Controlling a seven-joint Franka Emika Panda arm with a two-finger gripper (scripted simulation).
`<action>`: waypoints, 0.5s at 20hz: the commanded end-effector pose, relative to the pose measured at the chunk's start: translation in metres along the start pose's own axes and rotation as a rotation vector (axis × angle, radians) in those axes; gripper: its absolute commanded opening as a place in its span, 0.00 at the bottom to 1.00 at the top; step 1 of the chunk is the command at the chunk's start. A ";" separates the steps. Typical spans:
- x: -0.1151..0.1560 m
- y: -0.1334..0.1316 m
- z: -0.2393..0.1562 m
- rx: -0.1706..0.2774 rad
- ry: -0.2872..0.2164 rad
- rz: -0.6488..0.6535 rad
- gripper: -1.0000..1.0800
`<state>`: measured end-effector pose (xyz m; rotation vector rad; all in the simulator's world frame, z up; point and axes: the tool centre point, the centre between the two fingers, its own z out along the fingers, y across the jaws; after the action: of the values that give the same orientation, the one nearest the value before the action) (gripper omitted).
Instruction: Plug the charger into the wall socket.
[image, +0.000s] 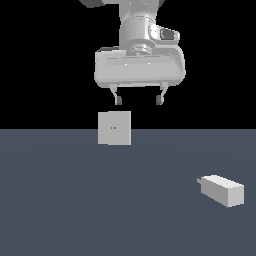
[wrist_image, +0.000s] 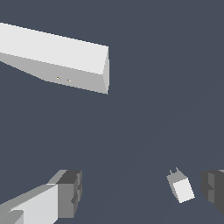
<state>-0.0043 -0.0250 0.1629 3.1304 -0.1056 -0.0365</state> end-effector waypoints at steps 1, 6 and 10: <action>0.000 0.000 0.000 0.000 0.000 0.000 0.96; -0.003 0.002 0.003 0.000 0.001 -0.010 0.96; -0.011 0.008 0.009 0.001 0.004 -0.032 0.96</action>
<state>-0.0129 -0.0301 0.1570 3.1322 -0.0683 -0.0312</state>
